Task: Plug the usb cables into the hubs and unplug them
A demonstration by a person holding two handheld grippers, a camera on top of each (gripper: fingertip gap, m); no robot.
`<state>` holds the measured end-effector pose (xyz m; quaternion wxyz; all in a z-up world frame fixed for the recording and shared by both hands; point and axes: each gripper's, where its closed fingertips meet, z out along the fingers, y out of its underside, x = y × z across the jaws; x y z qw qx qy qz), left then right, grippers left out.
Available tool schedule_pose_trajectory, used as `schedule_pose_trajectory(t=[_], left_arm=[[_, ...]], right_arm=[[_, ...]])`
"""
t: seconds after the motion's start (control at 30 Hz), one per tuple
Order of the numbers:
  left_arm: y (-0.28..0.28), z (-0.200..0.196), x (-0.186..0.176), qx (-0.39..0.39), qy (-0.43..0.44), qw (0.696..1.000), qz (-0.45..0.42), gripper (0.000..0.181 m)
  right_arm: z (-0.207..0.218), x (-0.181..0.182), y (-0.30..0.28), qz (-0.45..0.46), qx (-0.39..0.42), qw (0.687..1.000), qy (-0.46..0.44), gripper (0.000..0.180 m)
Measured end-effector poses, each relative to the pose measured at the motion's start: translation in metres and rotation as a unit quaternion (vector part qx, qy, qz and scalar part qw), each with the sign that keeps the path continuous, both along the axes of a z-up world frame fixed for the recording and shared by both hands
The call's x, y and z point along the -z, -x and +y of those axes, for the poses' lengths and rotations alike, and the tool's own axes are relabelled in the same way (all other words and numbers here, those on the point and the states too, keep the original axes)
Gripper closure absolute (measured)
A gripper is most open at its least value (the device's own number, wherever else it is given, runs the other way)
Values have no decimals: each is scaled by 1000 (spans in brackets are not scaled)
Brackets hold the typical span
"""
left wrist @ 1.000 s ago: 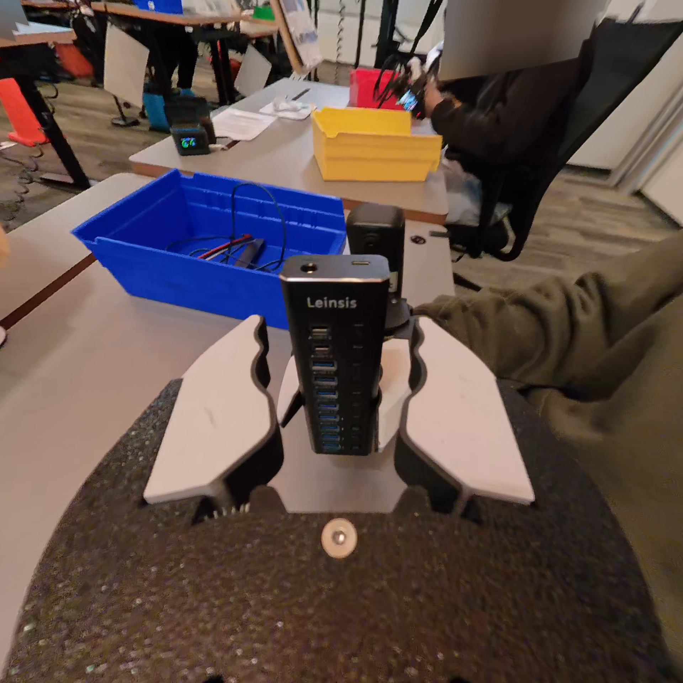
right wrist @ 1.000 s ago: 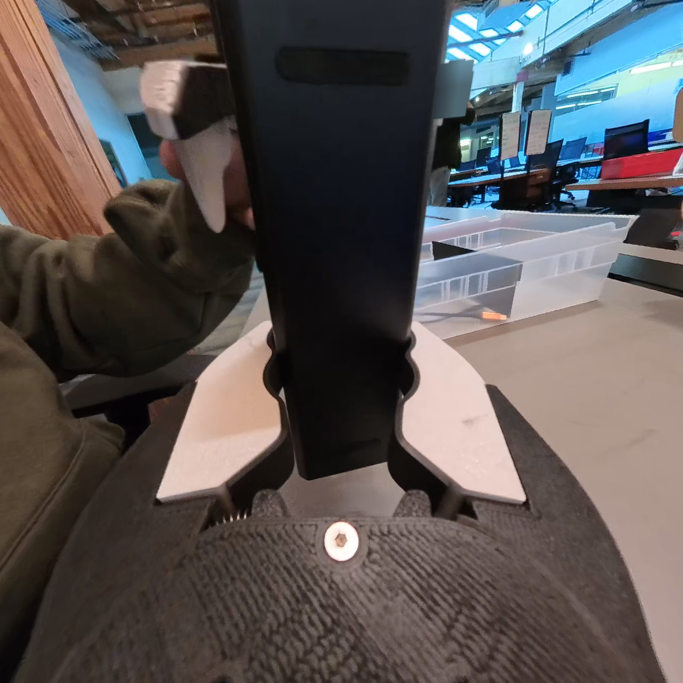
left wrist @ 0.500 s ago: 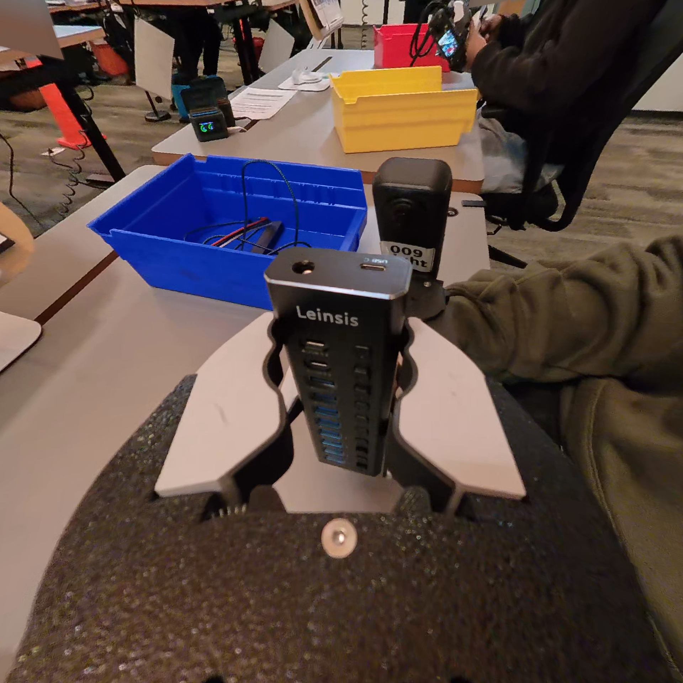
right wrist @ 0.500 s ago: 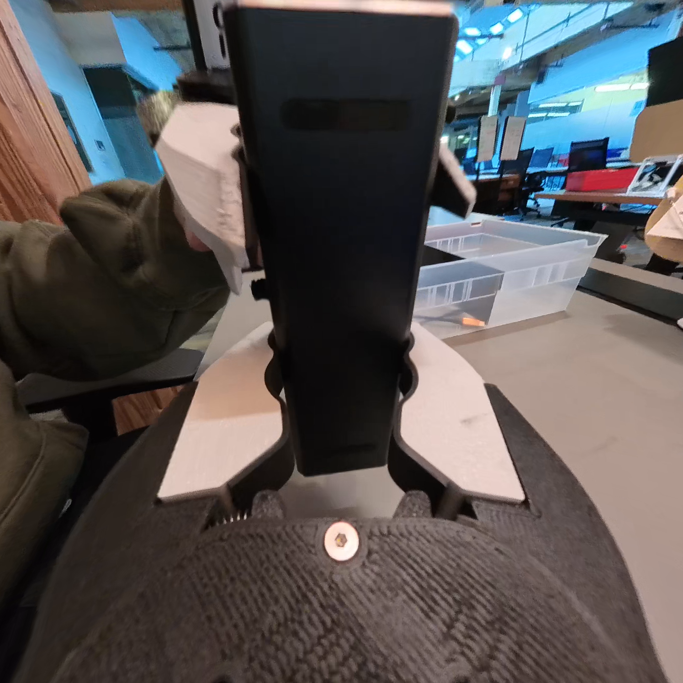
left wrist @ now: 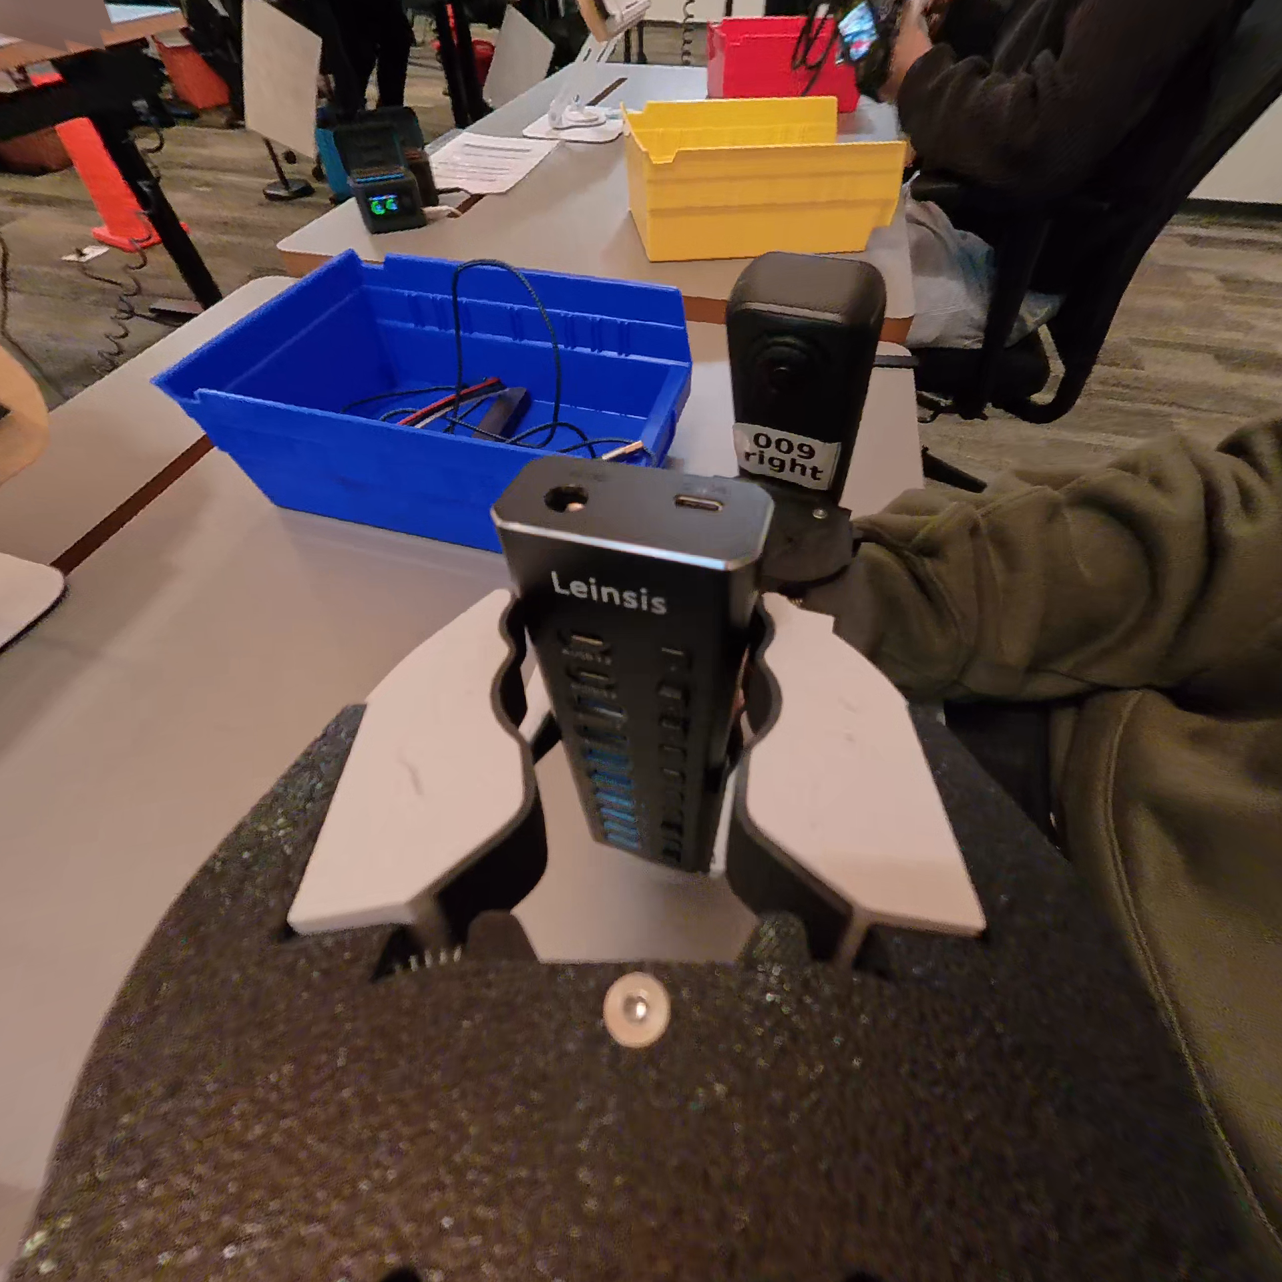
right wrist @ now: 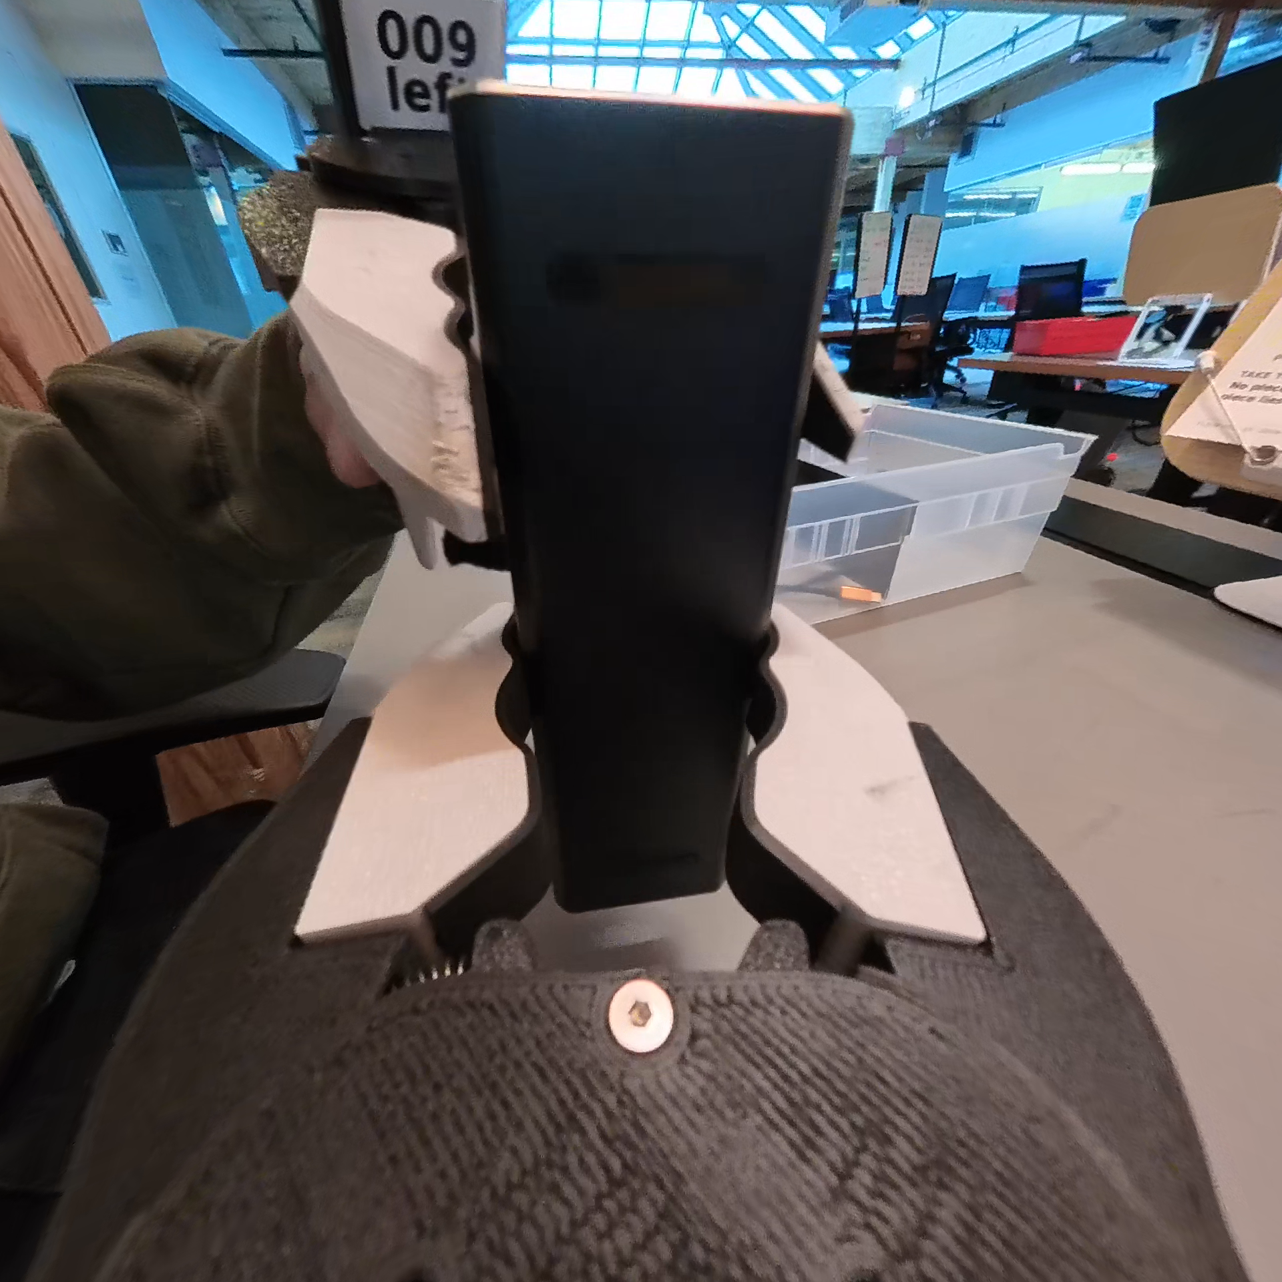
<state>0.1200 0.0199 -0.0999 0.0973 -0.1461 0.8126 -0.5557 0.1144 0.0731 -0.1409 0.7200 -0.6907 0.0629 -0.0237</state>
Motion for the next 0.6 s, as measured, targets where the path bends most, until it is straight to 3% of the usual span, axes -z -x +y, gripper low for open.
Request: schedule_pose_trajectory(t=[0.2, 0.3, 0.4, 0.5, 0.6], left_arm=[[3, 13, -8, -30, 7, 999, -13, 101], [2, 43, -36, -53, 42, 997, -34, 109], [-30, 119, -47, -186, 3, 982, -27, 119], [-61, 216, -23, -345, -106, 932, 41, 125], [-66, 261, 19, -373, -176, 899, 149, 128]], right_arm=[[-11, -6, -13, 16, 23, 999, -27, 117], [-20, -7, -22, 11, 42, 999, -24, 117], [-31, -11, -33, 16, 67, 997, -37, 117], [-36, -6, -40, 15, 81, 996, -35, 117], [-33, -2, -40, 20, 76, 996, -46, 117]])
